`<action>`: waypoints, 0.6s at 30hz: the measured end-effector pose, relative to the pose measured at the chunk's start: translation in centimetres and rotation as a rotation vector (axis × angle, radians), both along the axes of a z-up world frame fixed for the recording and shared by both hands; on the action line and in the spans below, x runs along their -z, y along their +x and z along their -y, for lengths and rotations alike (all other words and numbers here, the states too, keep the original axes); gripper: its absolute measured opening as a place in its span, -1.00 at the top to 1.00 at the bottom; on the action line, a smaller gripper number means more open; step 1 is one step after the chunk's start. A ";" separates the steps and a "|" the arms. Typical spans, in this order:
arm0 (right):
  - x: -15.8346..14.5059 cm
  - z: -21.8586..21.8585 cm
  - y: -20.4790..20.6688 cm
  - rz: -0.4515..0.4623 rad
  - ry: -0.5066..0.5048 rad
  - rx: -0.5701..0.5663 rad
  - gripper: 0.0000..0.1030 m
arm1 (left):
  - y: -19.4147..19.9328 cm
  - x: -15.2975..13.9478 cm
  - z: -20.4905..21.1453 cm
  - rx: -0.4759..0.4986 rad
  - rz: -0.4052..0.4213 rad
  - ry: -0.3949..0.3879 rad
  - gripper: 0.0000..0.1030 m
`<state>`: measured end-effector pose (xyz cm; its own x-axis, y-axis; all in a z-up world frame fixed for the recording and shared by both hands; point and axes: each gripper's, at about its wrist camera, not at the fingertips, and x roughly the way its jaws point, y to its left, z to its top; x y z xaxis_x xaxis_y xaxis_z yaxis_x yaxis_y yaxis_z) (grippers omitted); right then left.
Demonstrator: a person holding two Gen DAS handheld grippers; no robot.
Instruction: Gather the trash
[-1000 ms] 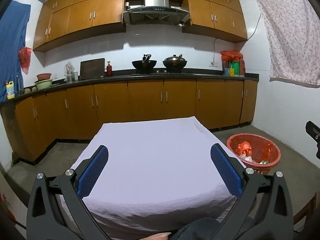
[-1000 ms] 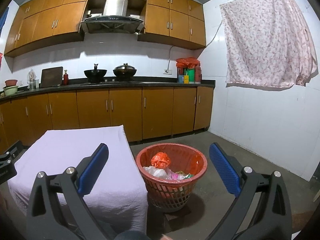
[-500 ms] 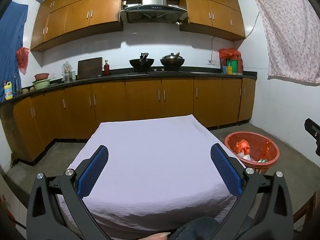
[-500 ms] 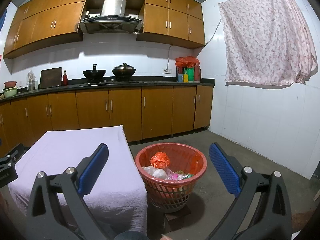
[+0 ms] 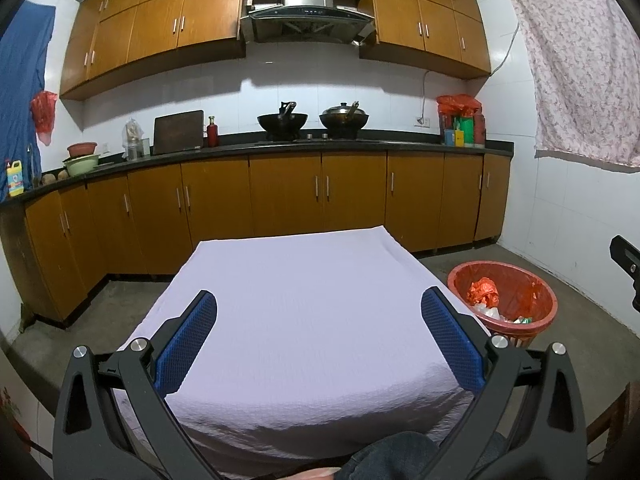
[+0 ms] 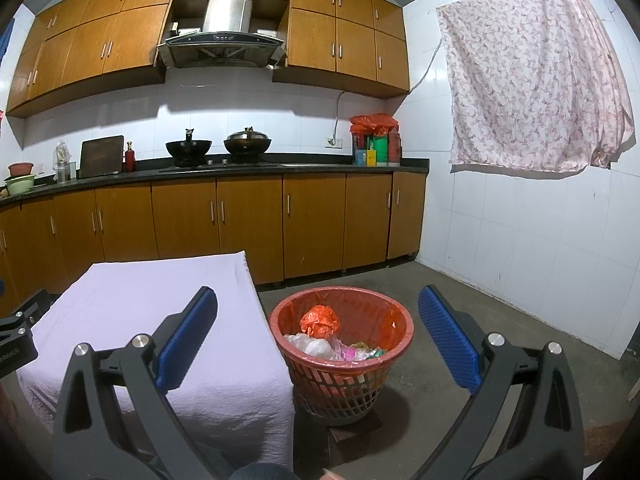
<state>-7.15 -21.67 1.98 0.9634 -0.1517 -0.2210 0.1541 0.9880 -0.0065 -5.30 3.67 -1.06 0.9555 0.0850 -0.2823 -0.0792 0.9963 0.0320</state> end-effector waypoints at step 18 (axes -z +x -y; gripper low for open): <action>0.0 0.0 0.0 0.001 0.000 0.001 -0.92 | 0.1 0.3 0.3 0.008 -0.007 -0.001 -0.97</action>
